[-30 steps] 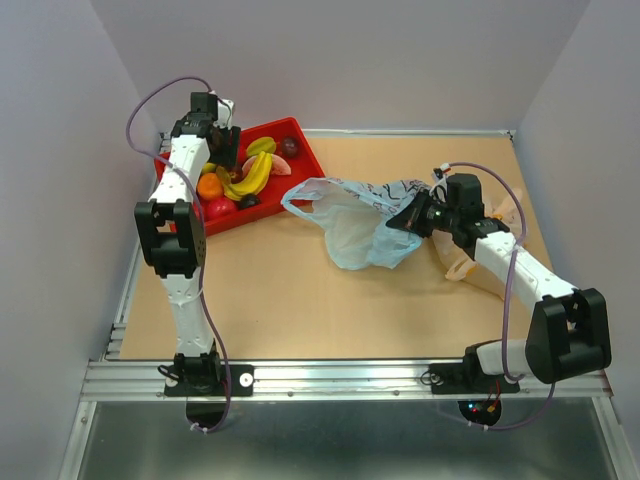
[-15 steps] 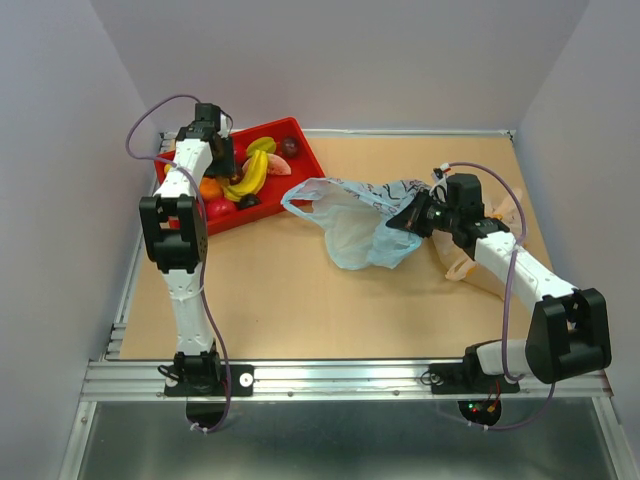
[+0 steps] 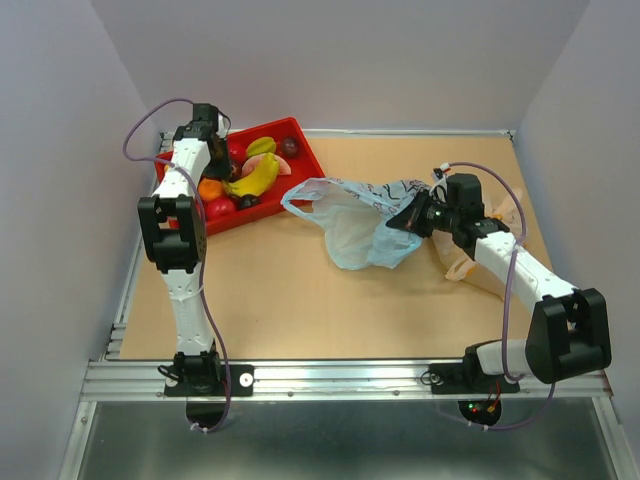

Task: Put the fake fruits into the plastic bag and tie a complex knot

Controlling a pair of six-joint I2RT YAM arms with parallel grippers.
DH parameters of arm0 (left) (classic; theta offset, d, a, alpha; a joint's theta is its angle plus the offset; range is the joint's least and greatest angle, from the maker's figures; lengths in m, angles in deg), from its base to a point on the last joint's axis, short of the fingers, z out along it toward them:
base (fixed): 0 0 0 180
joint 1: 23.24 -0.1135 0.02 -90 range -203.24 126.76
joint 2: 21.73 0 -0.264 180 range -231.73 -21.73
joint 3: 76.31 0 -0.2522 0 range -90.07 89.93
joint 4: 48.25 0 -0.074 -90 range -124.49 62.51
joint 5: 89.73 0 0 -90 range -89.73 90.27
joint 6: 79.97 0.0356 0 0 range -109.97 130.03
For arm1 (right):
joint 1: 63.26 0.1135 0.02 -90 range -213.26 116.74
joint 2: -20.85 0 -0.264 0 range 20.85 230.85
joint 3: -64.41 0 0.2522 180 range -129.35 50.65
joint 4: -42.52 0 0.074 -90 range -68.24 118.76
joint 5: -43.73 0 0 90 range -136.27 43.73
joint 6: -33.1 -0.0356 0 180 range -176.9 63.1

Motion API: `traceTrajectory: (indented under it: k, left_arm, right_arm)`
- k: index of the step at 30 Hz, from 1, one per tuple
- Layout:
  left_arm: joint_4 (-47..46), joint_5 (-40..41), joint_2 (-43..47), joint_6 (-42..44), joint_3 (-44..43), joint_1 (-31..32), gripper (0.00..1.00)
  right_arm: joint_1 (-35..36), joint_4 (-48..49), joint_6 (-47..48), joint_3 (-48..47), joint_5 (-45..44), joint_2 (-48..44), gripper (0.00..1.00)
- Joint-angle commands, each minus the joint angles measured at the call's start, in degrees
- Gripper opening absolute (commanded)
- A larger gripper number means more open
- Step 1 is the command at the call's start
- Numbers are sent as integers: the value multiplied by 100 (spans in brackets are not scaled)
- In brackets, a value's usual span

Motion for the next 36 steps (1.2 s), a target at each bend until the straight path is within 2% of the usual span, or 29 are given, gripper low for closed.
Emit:
traceTrajectory:
  k: [1, 6, 12, 15, 18, 19, 22, 24, 27, 28, 32, 36]
  left_arm:
    - [321, -356, 429, -214, -388, -18, 15]
    - [286, -532, 745, -276, -503, -18, 0]
    - [102, -805, 1176, -83, -460, -18, 0]
    - [-222, -1094, 1762, 206, -144, -18, 0]
    - [-609, -1892, 2343, 592, 654, 25, 0]
    - [-1002, -2495, 2824, 908, 1257, 60, 0]
    - [-1889, -3359, 3881, 1585, 2227, 331, 0]
    - [-2322, -3660, 4600, 1946, 3159, 569, 0]
    - [-2693, -3058, 5112, 2641, 3995, 1577, 0]
    - [-2659, -2959, 5149, 2729, 3997, 1581, 0]
    - [-2465, -2827, 5070, 2625, 4269, 2203, 0]
    - [-2693, -2668, 4974, 2353, 4498, 2713, 0]
  right_arm:
    - [-38, 311, 67, -37, 0, -24, 0]
    - [-30, 311, 94, -72, 35, -7, 0]
    - [-30, 328, 102, -151, 114, 28, 1]
    - [-30, 328, 102, -212, 245, 37, 0]
    - [-30, 328, 155, -317, 474, 90, 0]
    - [-30, 328, 155, -396, 596, 107, 1]
    - [-38, 372, 173, -528, 886, 134, 0]
    - [-30, 399, 182, -581, 1150, 107, 0]
    - [-38, 460, 138, -661, 1414, -7, 0]
    - [-30, 469, 112, -661, 1441, -33, 1]
    - [-30, 767, -247, -591, 1712, -200, 0]
    - [-30, 1312, -644, -398, 2091, -235, 0]
